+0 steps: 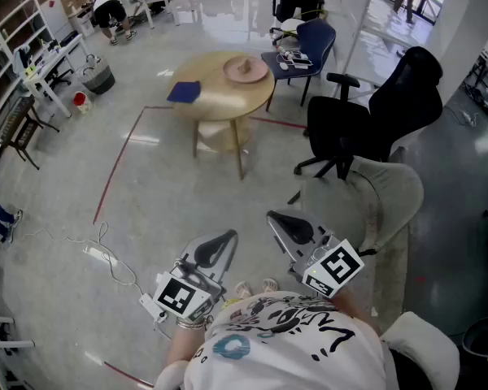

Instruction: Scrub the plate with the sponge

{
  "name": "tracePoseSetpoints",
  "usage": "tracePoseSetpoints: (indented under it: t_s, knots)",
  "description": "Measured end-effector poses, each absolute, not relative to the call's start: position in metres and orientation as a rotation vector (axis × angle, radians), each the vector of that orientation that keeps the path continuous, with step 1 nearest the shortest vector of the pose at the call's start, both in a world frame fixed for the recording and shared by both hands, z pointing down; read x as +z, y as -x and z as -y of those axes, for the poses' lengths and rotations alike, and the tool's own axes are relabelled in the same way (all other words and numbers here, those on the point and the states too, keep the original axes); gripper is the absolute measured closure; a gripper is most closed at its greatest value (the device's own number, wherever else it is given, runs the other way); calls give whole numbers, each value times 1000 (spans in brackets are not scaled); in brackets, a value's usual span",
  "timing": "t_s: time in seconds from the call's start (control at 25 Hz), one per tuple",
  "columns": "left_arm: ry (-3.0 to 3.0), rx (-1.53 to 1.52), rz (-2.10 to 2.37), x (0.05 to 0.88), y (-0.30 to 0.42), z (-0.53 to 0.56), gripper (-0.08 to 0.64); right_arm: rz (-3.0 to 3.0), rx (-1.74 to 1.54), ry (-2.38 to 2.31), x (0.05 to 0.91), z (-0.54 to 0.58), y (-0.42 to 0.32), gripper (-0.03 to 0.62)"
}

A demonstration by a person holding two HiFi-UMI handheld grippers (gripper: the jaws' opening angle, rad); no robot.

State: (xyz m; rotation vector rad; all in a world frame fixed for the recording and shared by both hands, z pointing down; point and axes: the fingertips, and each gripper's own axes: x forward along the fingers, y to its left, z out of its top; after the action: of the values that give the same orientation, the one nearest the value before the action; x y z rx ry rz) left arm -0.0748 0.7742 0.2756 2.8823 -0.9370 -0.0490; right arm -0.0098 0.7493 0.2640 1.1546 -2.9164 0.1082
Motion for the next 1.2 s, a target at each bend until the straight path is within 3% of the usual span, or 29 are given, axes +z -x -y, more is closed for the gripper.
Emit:
tracePoseSetpoints:
  t_s: [0.72, 1.2]
  knots:
    - [-2789, 21, 961, 319, 132, -697, 545, 2892, 152, -1187, 296, -679, 38, 565]
    - [-2727, 15, 1016, 335, 93, -535, 545, 2836, 226, -1303, 319, -516, -44, 563]
